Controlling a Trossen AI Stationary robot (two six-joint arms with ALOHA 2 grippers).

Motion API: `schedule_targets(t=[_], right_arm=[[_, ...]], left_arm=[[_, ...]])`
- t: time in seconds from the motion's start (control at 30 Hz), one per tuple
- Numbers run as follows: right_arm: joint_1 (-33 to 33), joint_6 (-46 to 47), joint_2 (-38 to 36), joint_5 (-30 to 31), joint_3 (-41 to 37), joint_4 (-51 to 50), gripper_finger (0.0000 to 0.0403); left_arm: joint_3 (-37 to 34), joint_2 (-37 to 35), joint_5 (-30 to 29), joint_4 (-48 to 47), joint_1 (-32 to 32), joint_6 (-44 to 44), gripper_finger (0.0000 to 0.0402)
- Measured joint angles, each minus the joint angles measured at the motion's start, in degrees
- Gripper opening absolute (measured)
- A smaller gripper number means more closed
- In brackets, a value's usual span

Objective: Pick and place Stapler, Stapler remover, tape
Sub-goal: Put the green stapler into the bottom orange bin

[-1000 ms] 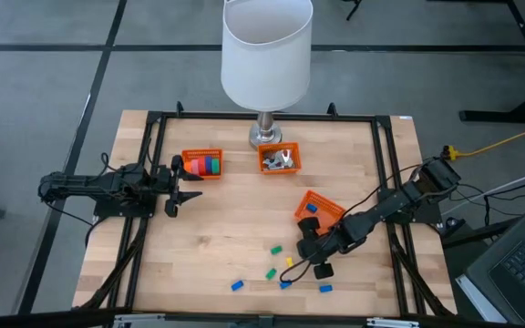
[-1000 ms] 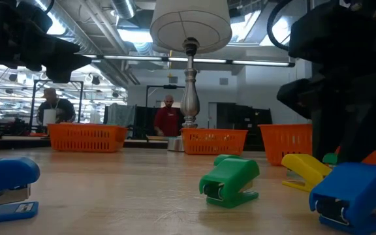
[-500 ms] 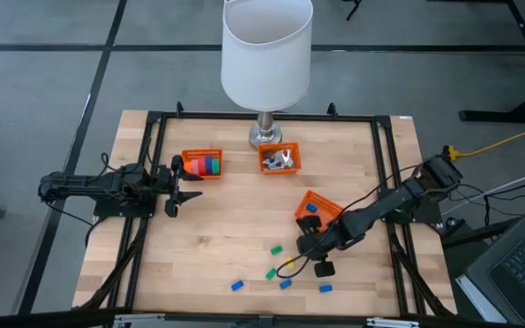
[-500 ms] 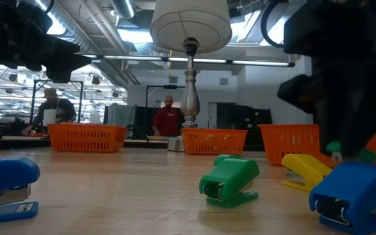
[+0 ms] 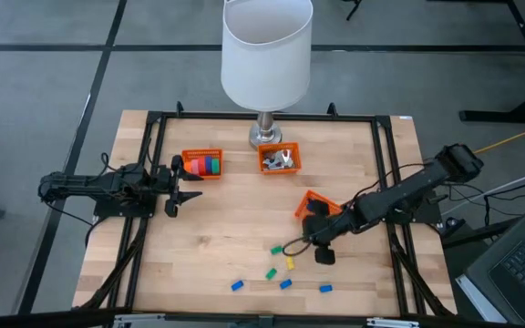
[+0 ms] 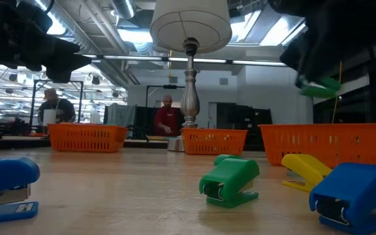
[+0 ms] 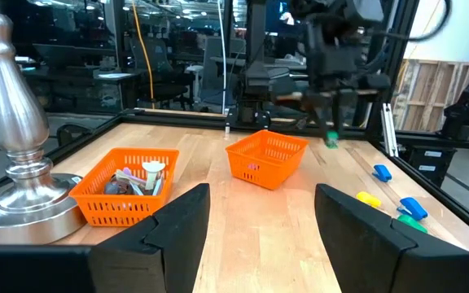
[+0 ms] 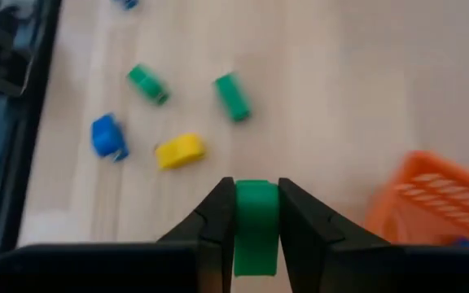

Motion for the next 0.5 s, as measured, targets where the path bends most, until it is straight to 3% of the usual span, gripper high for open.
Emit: schedule_targets(t=[0.2,0.5], right_arm=[[-4.4,3.0,-2.8,2.8,0.0,-3.1,0.0070],[-11.9,9.5,-0.6,7.9,0.0,-10.0,0.0070]], left_arm=[[0.0,0.0,0.0,0.0,0.0,0.0,0.0219],[0.0,0.0,0.0,0.0,0.0,0.0,0.0219]])
